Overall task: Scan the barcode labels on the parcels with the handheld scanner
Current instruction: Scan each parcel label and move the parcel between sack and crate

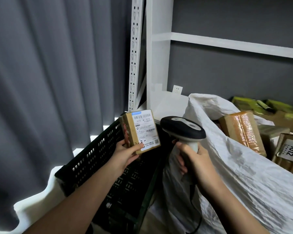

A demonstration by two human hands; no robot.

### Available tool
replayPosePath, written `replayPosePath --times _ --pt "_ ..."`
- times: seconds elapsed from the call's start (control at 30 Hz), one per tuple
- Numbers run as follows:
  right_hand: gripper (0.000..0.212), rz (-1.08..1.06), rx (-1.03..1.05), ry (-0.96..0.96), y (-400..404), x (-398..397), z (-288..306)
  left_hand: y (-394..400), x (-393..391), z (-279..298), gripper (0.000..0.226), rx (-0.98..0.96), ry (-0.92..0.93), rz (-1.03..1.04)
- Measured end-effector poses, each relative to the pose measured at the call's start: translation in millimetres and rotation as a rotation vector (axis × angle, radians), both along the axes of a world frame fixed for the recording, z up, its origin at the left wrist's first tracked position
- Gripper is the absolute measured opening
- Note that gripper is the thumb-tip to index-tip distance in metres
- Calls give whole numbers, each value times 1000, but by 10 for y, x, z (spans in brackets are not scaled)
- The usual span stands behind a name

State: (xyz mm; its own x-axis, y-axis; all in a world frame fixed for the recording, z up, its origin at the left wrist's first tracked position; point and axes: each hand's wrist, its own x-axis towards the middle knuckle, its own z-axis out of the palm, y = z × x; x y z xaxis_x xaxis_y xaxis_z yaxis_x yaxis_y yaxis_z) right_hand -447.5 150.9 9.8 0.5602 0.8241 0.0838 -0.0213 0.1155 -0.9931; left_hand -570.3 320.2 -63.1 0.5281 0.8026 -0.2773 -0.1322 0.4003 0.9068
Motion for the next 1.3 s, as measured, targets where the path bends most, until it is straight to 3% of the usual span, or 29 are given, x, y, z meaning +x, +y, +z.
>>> replayPosePath --times 0.17,0.27,0.6,0.83,1.13,1.3 --pt "32 0 -26 -76 50 -63 -8 55 -16 -51 73 -4 34 4" --pt "31 -19 -17 -93 73 -96 -3 93 -47 -70 81 -7 32 -13" --pt "32 -13 -75 -141 102 -134 -37 99 -138 -7 37 -26 -13 7" --pt "30 -21 -93 -149 108 -135 -29 91 -164 26 30 -28 -8 10" --pt "25 -23 -96 -131 96 -135 -27 82 -185 39 33 -29 19 -1" --pt "12 -15 -54 -89 -13 -181 49 49 -214 48 67 -7 58 40"
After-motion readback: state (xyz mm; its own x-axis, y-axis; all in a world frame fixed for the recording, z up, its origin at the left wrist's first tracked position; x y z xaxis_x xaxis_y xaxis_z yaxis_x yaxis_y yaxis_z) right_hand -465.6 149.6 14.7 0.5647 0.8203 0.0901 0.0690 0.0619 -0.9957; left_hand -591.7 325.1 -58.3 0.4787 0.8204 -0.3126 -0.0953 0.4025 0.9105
